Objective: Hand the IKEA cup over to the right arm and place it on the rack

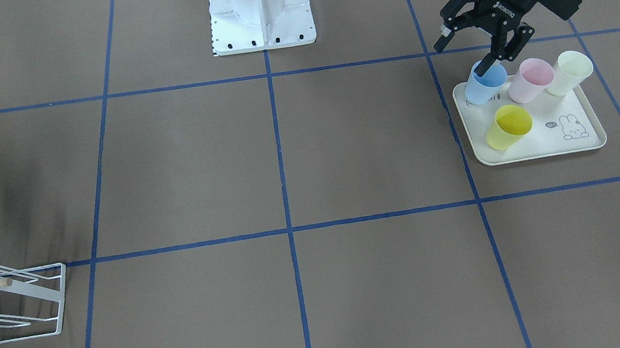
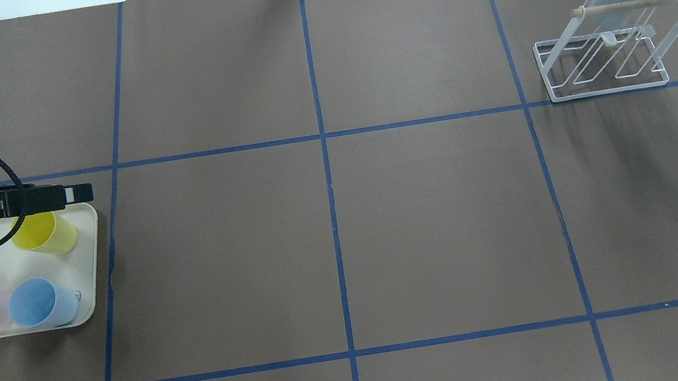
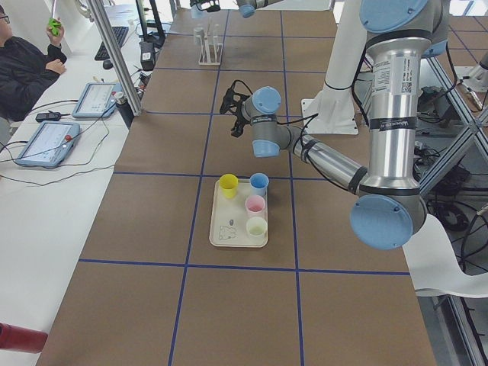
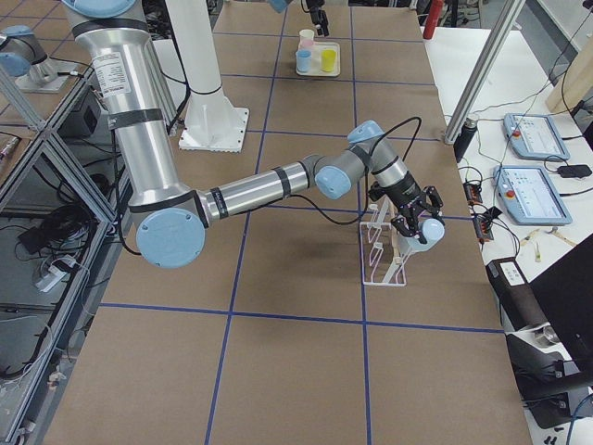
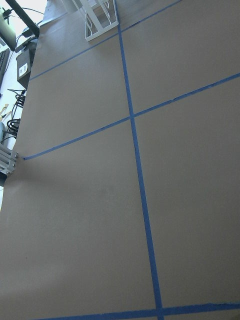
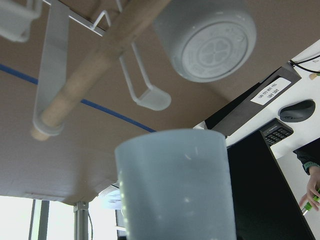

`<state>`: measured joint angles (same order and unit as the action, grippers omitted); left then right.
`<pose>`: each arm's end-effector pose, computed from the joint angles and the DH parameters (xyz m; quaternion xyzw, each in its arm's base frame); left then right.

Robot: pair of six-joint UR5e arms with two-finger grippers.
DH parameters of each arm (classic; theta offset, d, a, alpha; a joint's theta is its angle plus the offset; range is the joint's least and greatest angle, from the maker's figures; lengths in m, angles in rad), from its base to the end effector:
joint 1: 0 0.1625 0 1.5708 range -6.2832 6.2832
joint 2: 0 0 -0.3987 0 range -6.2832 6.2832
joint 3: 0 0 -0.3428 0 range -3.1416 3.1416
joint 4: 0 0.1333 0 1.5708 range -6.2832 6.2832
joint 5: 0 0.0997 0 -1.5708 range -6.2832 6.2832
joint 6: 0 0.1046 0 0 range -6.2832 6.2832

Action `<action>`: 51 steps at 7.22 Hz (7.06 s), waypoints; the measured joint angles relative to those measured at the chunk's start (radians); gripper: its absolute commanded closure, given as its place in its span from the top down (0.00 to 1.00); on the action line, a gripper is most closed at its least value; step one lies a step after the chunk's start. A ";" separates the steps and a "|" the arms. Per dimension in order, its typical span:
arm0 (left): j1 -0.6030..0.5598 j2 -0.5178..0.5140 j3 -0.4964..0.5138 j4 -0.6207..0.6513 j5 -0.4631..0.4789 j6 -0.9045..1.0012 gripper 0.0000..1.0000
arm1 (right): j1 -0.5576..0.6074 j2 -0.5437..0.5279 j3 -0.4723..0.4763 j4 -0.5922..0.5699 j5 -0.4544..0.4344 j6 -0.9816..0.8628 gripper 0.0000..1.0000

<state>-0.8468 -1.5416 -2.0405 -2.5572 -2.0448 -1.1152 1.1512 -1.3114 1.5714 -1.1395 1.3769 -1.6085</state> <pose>0.2041 -0.3600 0.3295 0.2444 0.6136 0.0079 0.7508 -0.0944 -0.5884 0.4752 0.2284 0.2643 -0.7777 0.5227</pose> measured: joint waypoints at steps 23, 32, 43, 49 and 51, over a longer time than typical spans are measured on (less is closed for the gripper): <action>0.006 -0.003 0.004 -0.002 0.001 -0.005 0.99 | -0.114 -0.045 -0.095 0.155 -0.187 0.015 0.98; -0.006 -0.006 0.003 0.014 -0.008 0.030 0.99 | -0.113 -0.054 0.061 0.160 -0.015 0.225 0.98; -0.077 0.108 0.087 0.096 0.124 0.335 1.00 | -0.209 -0.164 0.332 0.425 0.448 1.694 0.99; -0.074 0.102 0.128 0.095 0.131 0.335 1.00 | -0.340 -0.163 0.308 0.515 0.500 1.836 1.00; -0.061 0.082 0.197 0.093 0.166 0.332 1.00 | -0.371 -0.156 0.315 0.526 0.501 1.851 1.00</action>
<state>-0.9075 -1.4598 -1.8432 -2.4638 -1.8789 -0.7832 0.7806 -1.4677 1.8864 -0.6134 1.8779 0.2420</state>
